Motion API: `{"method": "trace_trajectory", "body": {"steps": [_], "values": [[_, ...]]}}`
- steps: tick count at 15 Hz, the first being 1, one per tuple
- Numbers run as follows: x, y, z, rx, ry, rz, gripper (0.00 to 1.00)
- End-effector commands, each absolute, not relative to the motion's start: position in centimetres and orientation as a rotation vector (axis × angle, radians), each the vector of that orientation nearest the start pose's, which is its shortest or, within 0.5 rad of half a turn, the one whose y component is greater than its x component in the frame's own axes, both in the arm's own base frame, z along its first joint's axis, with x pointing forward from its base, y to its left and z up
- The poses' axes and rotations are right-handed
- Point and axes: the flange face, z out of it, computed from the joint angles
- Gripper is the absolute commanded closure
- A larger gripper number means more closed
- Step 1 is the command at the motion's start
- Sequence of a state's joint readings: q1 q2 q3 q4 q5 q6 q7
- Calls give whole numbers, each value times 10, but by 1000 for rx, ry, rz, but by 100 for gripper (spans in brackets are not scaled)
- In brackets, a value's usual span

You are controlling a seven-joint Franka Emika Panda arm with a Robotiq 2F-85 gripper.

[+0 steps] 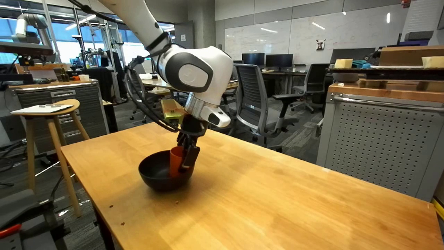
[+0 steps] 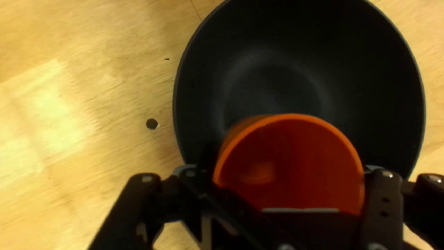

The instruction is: Pick up the orange cup and put it in the bowl

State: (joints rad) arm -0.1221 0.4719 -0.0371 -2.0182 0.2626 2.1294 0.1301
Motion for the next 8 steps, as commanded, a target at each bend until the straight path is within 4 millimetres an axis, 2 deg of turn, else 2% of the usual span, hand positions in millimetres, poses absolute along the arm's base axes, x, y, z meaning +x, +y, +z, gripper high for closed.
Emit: {"method": "trace_trajectory", "body": {"steps": [1, 4, 8], "values": [[571, -85, 175, -2776, 638, 605, 48], [568, -80, 164, -2782, 636, 620, 48], [557, -63, 154, -2873, 664, 492, 48]]}}
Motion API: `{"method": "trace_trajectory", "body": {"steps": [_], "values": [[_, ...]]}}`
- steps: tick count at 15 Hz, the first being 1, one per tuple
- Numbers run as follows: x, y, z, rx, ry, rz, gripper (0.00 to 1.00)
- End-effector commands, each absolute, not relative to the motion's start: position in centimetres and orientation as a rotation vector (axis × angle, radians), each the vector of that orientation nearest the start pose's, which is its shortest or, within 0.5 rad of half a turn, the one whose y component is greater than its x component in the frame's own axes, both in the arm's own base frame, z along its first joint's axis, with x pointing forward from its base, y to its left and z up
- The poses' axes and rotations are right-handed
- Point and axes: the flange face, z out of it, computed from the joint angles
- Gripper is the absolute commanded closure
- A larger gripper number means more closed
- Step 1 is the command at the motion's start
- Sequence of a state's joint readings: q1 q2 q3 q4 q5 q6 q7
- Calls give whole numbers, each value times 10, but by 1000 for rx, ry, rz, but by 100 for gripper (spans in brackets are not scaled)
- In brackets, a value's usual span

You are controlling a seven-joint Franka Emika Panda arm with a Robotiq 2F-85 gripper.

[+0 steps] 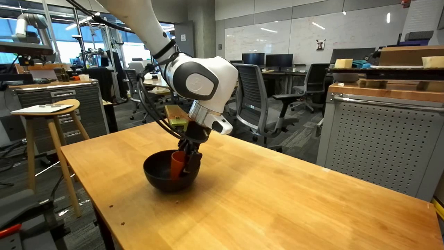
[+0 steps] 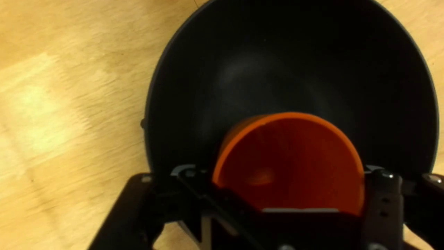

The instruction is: Pick up the orange cup and put it in the bowl

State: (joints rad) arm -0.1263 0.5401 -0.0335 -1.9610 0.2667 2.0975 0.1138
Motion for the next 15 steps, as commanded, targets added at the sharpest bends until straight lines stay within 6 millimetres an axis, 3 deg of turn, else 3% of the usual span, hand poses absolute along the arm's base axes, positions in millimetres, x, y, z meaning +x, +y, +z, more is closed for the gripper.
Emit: {"method": "trace_trajectory", "body": {"steps": [1, 6, 8, 11, 15], "values": [[555, -59, 153, -2892, 665, 459, 48], [528, -43, 152, -2950, 681, 327, 48], [518, -40, 153, -2955, 694, 285, 6], [502, -38, 152, -2974, 707, 223, 0], [490, -34, 191, -3003, 707, 130, 0]]}}
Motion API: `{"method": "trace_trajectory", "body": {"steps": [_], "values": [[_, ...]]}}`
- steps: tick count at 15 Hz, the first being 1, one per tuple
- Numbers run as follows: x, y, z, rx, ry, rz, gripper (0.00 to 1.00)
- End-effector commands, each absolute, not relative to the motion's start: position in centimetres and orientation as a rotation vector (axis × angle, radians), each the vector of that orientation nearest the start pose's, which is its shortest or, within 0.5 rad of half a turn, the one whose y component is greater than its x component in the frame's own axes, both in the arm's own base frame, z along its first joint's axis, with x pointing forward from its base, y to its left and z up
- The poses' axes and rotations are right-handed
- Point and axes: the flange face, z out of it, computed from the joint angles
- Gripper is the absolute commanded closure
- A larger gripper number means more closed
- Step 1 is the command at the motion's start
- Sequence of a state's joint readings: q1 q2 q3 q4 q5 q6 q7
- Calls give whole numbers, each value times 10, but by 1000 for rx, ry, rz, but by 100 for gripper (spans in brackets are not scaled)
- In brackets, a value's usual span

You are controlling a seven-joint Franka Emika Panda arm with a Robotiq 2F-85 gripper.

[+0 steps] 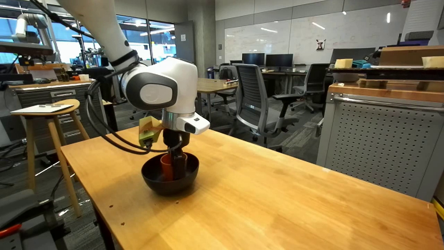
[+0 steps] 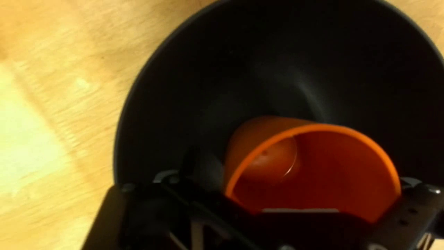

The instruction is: Pick up the orange cup and put it in the bowl

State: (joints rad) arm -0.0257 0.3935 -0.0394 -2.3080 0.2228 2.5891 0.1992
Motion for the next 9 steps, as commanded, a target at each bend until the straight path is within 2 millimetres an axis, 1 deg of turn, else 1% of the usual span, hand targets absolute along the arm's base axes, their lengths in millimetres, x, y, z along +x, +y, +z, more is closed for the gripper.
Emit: {"method": "trace_trajectory", "body": {"steps": [1, 2, 5, 6, 9], "values": [[487, -33, 205, -3015, 701, 126, 0], [485, -31, 218, -3030, 697, 101, 1], [472, -10, 254, -3078, 690, 30, 0], [473, -7, 270, -3092, 685, 18, 0], [470, 12, 323, -3118, 682, 7, 0]]}}
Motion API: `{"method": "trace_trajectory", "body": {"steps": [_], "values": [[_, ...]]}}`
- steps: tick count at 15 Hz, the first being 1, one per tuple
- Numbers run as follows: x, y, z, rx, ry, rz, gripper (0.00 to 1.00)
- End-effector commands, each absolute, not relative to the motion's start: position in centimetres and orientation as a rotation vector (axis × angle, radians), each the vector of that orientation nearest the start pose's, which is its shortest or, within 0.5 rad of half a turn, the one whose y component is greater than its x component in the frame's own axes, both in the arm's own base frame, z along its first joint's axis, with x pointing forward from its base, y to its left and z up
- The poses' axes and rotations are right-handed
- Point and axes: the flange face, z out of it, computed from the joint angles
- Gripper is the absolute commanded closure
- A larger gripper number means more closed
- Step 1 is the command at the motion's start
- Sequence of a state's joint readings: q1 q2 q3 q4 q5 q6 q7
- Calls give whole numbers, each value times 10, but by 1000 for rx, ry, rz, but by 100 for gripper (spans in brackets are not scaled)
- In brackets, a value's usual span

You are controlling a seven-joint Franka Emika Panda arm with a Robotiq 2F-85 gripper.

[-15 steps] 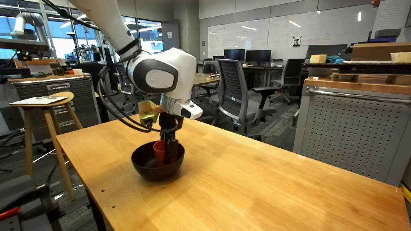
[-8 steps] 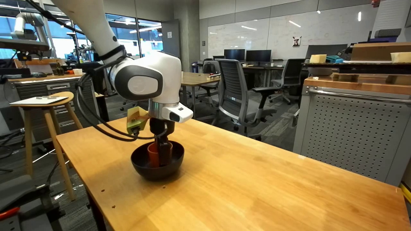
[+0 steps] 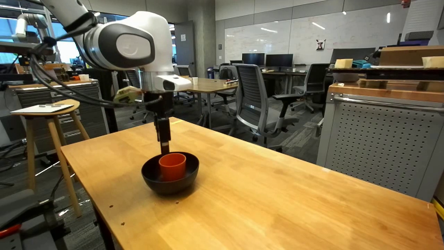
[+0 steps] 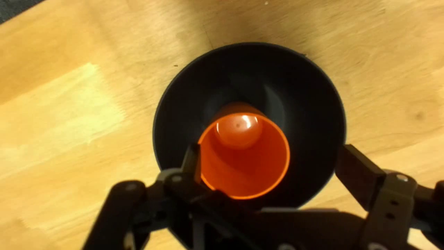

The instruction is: Pick up the orange cup and put it in the bowl

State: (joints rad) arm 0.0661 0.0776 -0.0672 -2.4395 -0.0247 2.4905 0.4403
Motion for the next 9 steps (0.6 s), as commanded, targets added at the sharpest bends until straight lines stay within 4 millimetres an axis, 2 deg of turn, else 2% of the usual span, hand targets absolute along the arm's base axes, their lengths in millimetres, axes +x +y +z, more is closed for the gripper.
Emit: {"method": "trace_trajectory", "body": {"steps": [1, 3, 6, 7, 9], "values": [[468, 16, 341, -3125, 686, 15, 0], [464, 25, 374, -3138, 701, 2, 0], [451, 40, 413, -3155, 722, 5, 0], [461, 36, 388, -3131, 680, 21, 0], [454, 42, 406, -3135, 687, 10, 0]]}}
